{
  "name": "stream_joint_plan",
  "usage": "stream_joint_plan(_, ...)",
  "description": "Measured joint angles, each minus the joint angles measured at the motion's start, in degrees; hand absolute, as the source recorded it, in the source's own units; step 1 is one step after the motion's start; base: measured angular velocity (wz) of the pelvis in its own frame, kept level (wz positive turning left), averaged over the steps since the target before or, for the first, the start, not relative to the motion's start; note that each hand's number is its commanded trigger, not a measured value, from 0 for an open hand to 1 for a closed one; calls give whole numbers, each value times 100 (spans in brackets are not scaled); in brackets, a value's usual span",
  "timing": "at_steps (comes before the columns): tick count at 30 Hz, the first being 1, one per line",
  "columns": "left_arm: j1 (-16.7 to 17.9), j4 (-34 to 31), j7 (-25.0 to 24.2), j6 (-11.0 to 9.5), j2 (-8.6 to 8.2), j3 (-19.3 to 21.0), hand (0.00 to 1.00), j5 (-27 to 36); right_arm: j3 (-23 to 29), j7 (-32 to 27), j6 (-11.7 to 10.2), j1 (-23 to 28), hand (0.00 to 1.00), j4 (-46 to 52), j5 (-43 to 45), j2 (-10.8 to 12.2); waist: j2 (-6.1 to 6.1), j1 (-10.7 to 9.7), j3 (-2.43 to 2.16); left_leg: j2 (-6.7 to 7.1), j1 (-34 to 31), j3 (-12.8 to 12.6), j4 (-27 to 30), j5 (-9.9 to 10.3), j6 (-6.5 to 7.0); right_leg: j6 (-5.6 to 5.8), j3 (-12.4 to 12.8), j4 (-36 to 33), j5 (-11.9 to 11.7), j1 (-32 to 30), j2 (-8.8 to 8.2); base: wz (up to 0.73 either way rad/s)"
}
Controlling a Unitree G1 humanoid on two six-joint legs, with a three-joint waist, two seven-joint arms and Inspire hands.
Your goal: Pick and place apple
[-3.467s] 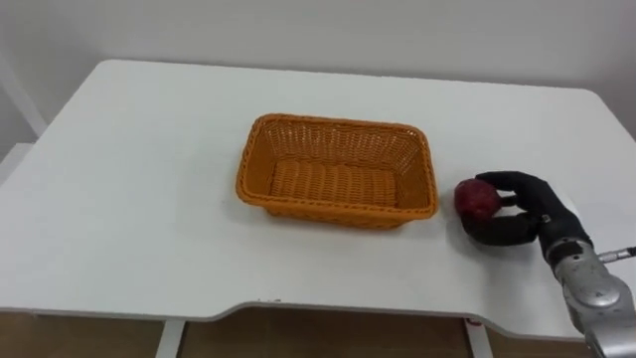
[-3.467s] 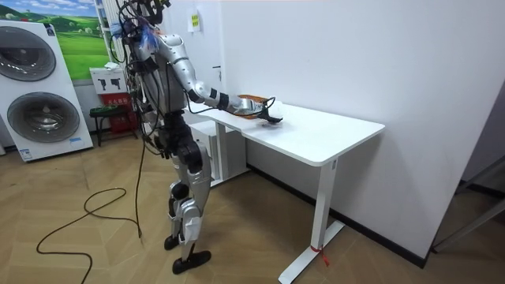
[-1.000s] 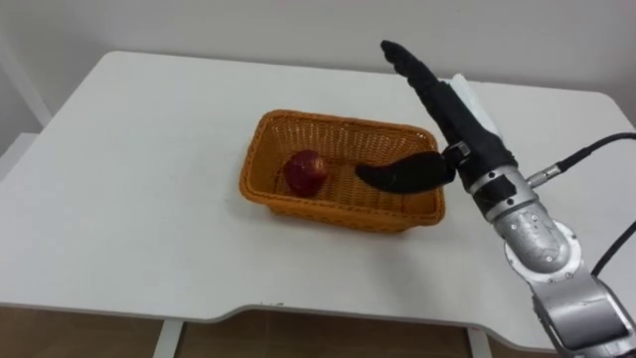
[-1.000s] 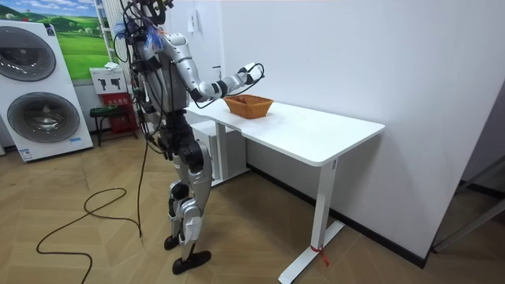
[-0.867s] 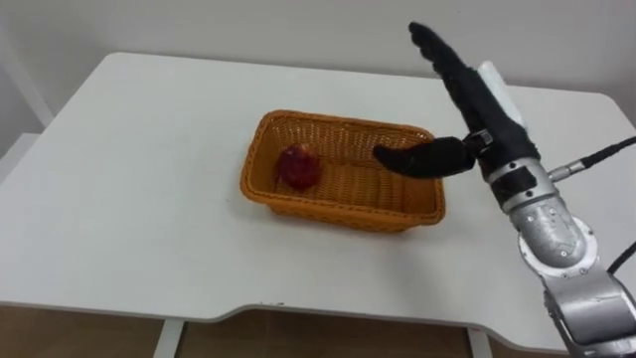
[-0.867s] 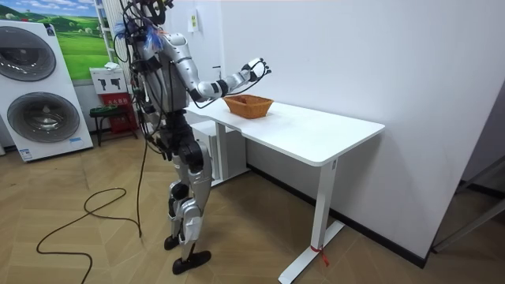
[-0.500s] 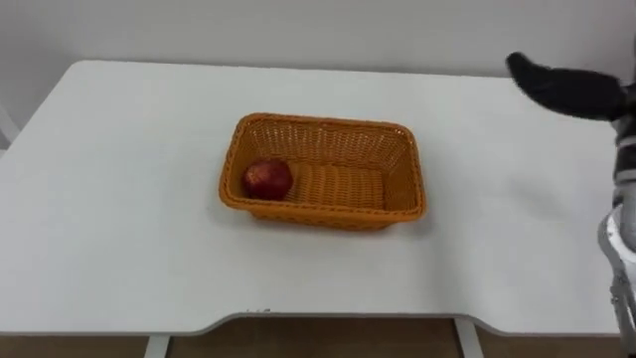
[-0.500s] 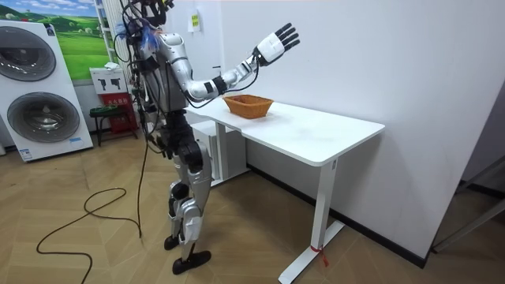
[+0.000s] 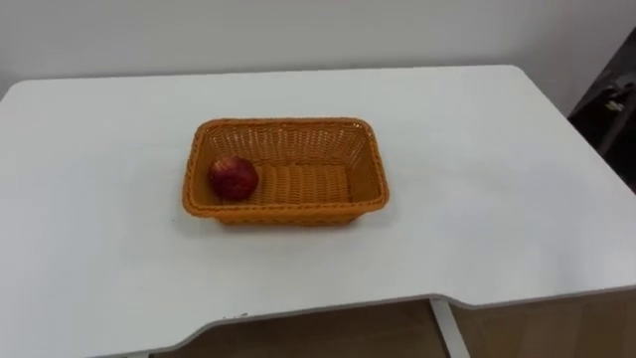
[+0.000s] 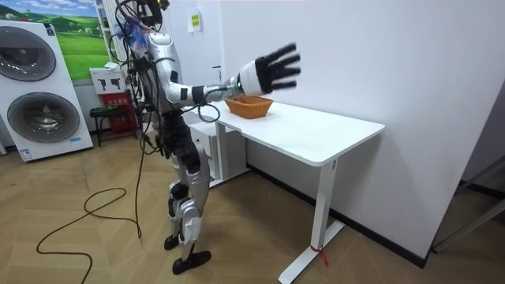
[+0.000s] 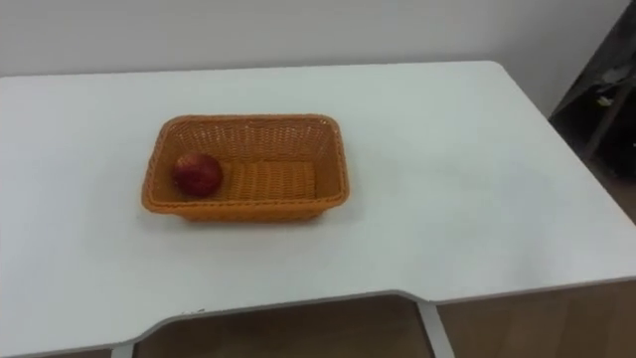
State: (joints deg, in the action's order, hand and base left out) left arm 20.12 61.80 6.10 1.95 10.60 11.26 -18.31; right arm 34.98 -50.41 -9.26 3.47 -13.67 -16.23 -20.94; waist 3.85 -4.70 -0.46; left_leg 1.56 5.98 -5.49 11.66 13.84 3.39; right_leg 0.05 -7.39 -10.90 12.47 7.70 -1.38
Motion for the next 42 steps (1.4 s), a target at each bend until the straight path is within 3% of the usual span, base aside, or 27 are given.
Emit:
stream_joint_plan(5,-122,-233,96,55,-21,206,0,41,-12,157,270,383,0,-1911,-1009,14,-51,-6,-2,6,-26,-5,-16,-18,18,3,27,-78,-1,-41,-8,-1)
stream_joint_plan(8,-77,-306,206,180,-44,207,0,63,-286,453,446,526,0,-3091,-1788,102,-61,12,5,1,-31,-49,-23,-20,18,3,84,-78,0,-61,-1,-8)
stream_joint_plan(13,-80,-296,179,290,-114,219,0,11,-553,1434,872,641,0,-5130,-2403,585,-57,45,16,4,-35,-41,-3,-10,25,3,112,-74,0,-98,-2,-1)
stream_joint_plan(16,-80,-296,47,415,-132,223,0,11,-906,1959,1143,696,0,-5663,-2372,732,-116,48,37,15,-40,-46,-3,-7,33,9,89,-78,4,-112,-15,-4)
stream_joint_plan(19,-83,-296,-38,451,-166,227,0,-17,-1531,2711,1314,706,0,-6064,-2141,819,-113,103,37,16,-7,-48,-5,-7,33,9,86,-60,3,-77,-15,0)
stream_joint_plan(22,-91,-297,-52,495,-240,228,0,-21,-1817,3318,1390,746,0,-6213,-1799,867,-131,242,41,15,62,-55,1,-7,33,9,90,-10,3,-54,-12,0)
stream_joint_plan(25,-136,-264,-52,514,-299,223,0,-36,-2143,3786,1432,735,0,-6239,-1392,880,-175,373,36,13,63,-48,-3,-7,32,9,73,11,-1,-30,-7,1)
stream_joint_plan(31,-279,43,-63,516,-328,78,0,-57,-2774,4615,1429,409,0,-6228,-452,931,-261,393,63,5,75,-25,-10,-5,28,9,-20,29,-5,40,-10,4)
stream_joint_plan(37,-493,251,-153,522,-321,-120,0,-124,-3484,5190,1415,272,0,-6232,59,980,-276,574,70,15,59,58,-1,-2,25,9,-64,28,-5,58,-14,6)
stream_joint_plan(42,-556,251,-255,585,-333,-403,0,-149,-3766,5316,1404,229,0,-6196,289,981,-289,667,97,15,59,89,2,2,20,9,-66,47,-5,76,-6,3)
